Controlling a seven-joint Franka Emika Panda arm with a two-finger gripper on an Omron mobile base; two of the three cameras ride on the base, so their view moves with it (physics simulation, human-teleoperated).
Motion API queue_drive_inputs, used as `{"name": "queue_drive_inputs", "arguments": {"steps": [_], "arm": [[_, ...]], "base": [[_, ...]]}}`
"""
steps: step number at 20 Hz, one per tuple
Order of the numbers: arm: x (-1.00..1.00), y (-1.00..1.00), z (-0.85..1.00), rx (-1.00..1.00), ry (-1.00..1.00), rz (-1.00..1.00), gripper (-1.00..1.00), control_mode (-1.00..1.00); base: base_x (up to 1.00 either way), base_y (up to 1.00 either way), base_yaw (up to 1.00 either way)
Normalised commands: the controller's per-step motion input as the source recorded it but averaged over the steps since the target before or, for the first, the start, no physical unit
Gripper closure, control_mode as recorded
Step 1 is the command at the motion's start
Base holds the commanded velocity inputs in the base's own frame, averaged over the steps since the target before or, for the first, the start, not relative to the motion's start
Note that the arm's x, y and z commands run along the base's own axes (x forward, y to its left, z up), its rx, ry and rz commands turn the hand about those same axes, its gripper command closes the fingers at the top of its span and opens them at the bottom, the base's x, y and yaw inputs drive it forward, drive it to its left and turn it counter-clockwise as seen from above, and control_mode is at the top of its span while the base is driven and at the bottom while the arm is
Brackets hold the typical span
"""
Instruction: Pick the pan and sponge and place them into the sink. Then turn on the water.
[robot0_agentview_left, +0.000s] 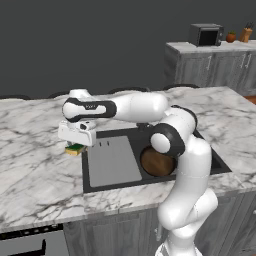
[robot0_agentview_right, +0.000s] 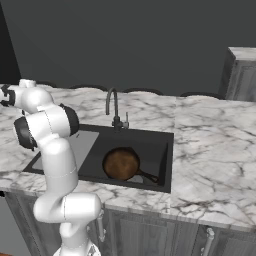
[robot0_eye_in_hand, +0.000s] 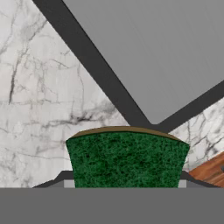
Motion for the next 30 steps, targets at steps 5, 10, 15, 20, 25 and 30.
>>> {"name": "queue_drive_inputs", "arguments": {"steps": [5, 10, 15, 20, 25, 30], "arm": [[-0.20, -0.10, 0.08, -0.03, 0.00, -0.14, 1.00, -1.00], [-0.47, -0.23, -0.15, 0.06, 0.10, -0.03, 1.00, -1.00], [-0.44, -0.35, 0.06, 0.16, 0.10, -0.04, 1.00, -1.00], [-0.40, -0.35, 0.10, 0.16, 0.11, -0.05, 1.00, -1.00], [-0.37, -0.34, 0.14, 0.16, 0.11, -0.06, 1.00, -1.00], [-0.31, -0.41, 0.34, 0.13, 0.06, -0.06, 1.00, -1.00]], "base": [[0.00, 0.00, 0.00], [0.00, 0.00, 0.00], [0.00, 0.00, 0.00], [0.00, 0.00, 0.00], [0.00, 0.00, 0.00], [0.00, 0.00, 0.00]]}}
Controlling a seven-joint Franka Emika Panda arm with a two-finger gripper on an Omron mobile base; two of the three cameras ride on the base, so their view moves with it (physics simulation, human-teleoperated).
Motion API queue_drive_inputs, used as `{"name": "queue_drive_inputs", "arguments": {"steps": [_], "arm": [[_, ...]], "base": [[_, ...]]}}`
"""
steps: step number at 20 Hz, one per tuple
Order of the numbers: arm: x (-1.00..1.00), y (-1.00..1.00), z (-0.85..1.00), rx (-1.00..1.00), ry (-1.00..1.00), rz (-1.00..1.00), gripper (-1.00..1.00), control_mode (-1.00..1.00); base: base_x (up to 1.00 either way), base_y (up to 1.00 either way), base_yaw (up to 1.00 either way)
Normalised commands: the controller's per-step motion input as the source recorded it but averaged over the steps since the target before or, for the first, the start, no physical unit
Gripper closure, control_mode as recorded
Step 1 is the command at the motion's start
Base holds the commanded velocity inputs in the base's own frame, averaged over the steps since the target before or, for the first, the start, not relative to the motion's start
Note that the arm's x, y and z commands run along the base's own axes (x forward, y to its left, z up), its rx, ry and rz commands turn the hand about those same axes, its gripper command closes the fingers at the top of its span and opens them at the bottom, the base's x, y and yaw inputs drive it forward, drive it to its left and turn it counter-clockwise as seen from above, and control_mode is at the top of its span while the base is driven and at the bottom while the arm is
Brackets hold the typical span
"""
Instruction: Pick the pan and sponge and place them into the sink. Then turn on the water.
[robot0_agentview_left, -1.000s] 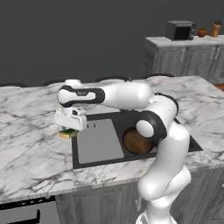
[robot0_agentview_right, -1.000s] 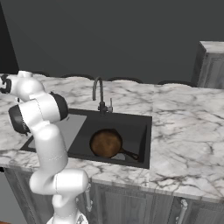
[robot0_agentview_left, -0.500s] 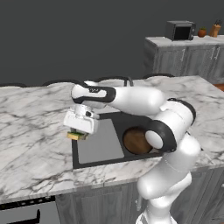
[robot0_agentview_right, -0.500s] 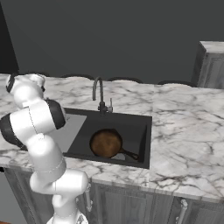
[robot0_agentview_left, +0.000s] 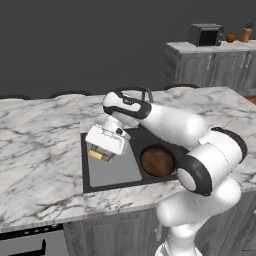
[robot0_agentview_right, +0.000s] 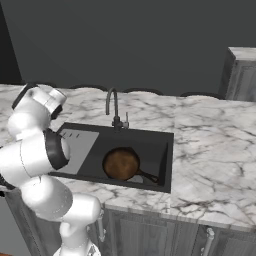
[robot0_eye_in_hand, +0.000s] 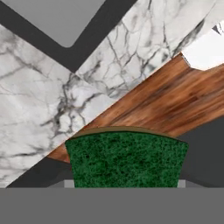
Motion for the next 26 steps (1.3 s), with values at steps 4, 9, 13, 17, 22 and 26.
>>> {"name": "queue_drive_inputs", "arguments": {"steps": [4, 9, 13, 17, 22, 26], "arm": [[-0.30, -0.40, 0.42, 0.09, 0.05, -0.05, 1.00, -1.00], [-0.30, -0.38, 0.41, 0.03, 0.05, -0.03, 1.00, -1.00], [-0.27, -0.34, 0.28, -0.08, 0.00, 0.01, 1.00, -1.00], [-0.15, -0.37, 0.24, -0.13, -0.02, 0.02, 1.00, -1.00], [-0.11, -0.44, 0.22, -0.13, 0.00, 0.02, 1.00, -1.00], [-0.08, -0.51, 0.08, -0.09, 0.01, 0.02, 1.00, -1.00]], "base": [[0.00, 0.00, 0.00], [0.00, 0.00, 0.00], [0.00, 0.00, 0.00], [0.00, 0.00, 0.00], [0.00, 0.00, 0.00], [0.00, 0.00, 0.00]]}}
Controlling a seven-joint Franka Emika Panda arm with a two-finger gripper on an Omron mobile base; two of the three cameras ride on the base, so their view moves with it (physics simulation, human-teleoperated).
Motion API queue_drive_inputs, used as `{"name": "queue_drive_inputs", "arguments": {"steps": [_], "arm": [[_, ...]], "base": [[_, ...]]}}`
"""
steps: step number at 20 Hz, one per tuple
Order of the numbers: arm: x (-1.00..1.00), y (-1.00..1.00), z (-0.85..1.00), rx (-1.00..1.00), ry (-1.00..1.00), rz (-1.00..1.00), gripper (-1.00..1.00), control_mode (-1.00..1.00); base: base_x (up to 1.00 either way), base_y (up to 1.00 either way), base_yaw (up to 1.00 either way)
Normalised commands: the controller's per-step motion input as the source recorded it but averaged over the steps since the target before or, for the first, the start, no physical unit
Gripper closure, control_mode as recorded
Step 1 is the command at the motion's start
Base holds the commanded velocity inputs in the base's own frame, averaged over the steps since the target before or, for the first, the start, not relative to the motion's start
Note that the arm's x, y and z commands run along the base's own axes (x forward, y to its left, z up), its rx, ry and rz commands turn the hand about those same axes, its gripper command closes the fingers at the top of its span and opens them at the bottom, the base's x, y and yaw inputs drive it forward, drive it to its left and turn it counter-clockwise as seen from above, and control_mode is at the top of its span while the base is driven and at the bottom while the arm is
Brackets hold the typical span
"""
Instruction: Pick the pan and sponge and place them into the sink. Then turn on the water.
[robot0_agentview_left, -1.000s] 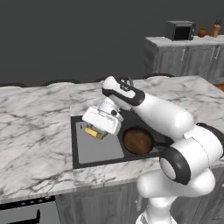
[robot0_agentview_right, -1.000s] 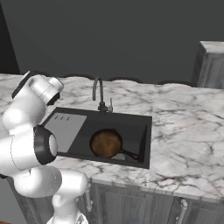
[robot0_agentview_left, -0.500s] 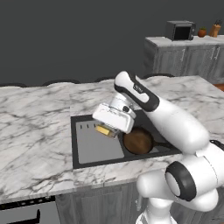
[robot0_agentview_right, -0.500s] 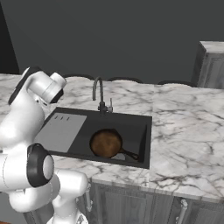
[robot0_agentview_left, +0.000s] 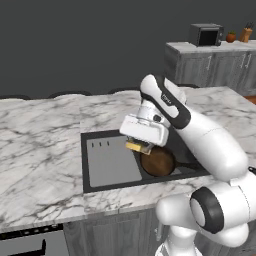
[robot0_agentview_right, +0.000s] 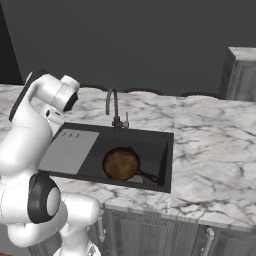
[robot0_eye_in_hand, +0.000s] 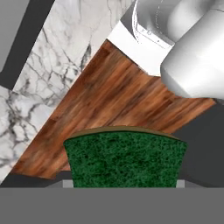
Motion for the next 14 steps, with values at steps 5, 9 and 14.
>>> {"name": "queue_drive_inputs", "arguments": {"steps": [5, 9, 14], "arm": [[-0.19, -0.52, 0.03, -0.06, 0.00, 0.03, 1.00, -1.00], [-0.27, -0.50, 0.05, -0.06, -0.01, 0.02, 1.00, -1.00], [-0.30, -0.49, 0.07, -0.08, -0.03, 0.00, 1.00, -1.00]], "base": [[0.00, 0.00, 0.00], [0.00, 0.00, 0.00], [0.00, 0.00, 0.00]]}}
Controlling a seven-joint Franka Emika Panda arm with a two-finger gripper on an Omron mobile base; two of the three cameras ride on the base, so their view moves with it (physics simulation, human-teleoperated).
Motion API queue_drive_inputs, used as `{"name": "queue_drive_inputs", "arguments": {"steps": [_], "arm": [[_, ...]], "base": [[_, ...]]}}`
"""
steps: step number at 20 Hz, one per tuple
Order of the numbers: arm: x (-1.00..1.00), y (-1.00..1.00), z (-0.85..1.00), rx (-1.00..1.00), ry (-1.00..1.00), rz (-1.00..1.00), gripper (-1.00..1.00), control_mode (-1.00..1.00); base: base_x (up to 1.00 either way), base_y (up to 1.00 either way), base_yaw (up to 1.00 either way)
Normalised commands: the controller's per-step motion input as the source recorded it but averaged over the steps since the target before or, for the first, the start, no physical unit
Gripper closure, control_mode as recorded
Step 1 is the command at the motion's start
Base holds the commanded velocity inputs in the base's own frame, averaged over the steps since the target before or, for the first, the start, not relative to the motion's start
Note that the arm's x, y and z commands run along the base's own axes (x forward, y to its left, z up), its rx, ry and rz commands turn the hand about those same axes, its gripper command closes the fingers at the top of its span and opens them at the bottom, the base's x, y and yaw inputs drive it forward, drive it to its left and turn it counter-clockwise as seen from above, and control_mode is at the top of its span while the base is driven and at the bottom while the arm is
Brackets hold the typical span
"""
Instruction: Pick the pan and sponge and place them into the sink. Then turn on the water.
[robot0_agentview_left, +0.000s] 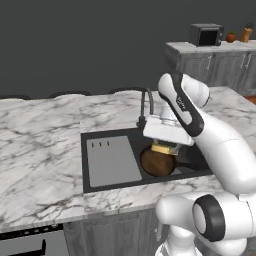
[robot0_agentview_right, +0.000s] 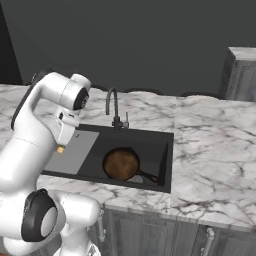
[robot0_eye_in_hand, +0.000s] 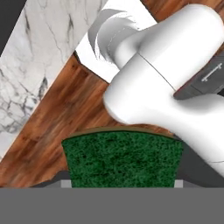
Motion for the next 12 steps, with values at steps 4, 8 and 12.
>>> {"name": "queue_drive_inputs", "arguments": {"steps": [4, 8, 12], "arm": [[-0.27, -0.53, 0.01, -0.06, -0.03, 0.00, 1.00, -1.00], [-0.12, -0.59, 0.00, -0.02, -0.03, 0.00, 1.00, -1.00], [0.00, -0.59, 0.00, -0.02, -0.04, 0.02, 1.00, -1.00]], "base": [[0.00, 0.00, 0.00], [0.00, 0.00, 0.00], [0.00, 0.00, 0.00]]}}
